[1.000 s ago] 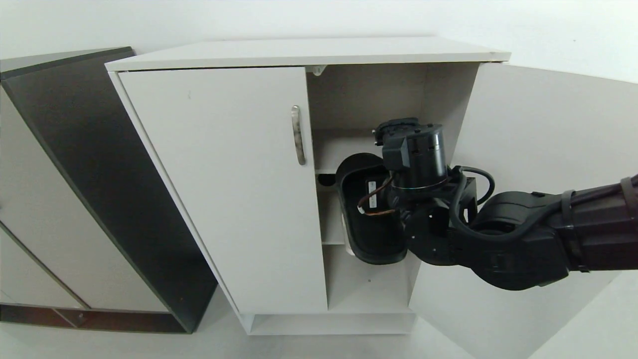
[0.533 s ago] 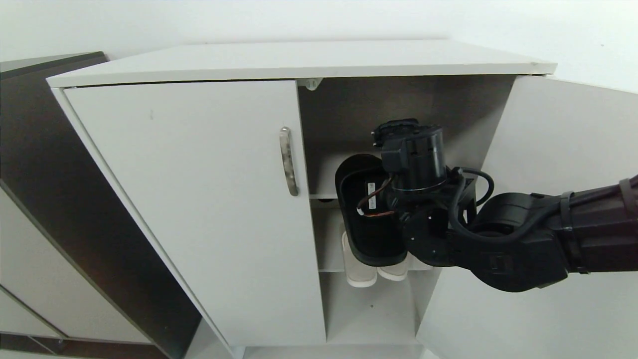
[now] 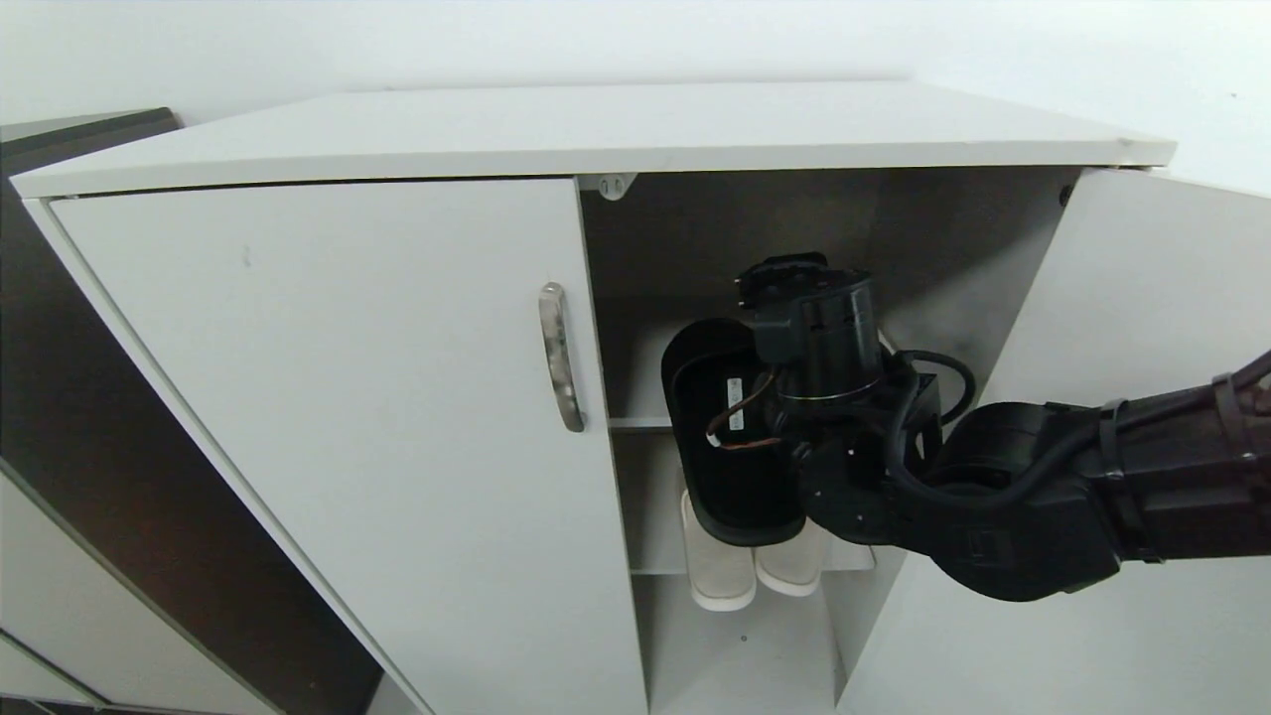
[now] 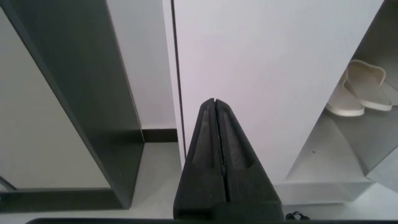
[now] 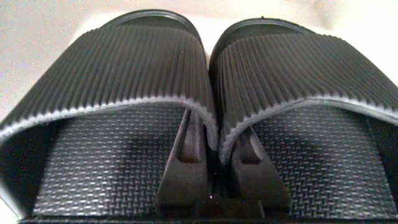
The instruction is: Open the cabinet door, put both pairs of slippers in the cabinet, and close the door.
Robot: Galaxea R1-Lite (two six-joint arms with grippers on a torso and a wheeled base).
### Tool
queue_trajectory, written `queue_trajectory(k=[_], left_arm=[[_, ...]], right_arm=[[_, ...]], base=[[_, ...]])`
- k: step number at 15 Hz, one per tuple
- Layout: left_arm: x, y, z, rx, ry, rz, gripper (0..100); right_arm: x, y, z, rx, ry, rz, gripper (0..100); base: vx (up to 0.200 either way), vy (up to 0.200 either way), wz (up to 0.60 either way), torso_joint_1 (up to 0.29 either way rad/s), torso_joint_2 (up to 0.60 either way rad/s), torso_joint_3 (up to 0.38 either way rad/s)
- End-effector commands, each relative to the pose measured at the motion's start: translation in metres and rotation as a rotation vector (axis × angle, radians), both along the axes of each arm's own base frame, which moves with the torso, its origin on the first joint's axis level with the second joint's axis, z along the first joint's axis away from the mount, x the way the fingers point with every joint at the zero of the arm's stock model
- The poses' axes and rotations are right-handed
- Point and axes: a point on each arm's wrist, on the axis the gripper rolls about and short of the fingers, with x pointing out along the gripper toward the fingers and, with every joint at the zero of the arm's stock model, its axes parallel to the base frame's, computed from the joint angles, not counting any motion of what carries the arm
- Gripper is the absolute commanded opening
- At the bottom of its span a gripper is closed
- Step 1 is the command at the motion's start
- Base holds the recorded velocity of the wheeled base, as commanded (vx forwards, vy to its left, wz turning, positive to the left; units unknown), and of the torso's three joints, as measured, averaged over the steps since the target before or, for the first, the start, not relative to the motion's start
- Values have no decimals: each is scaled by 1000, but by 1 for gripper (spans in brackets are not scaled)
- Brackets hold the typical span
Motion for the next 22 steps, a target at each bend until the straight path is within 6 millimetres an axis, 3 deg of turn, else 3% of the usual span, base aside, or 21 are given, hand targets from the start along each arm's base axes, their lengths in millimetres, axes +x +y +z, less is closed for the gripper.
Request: queue_trajectory(k=[1,6,13,22], left_arm=[[0,0,0,0,0,1,0],[0,0,0,-2,1,1,0],[0,0,0,-3,0,2,0],[0,0,0,-3,1,1,0]], right_arm=[[4,2,-5,0,7,0,0],[21,3,-5,16,2,-8,0],[67,12,9,48,-27,-57,0],[80,9,14,55,-25,-45,0]], base=[[0,0,0,0,0,0],[0,0,0,0,0,0],[0,0,0,0,0,0],[0,0,0,0,0,0]])
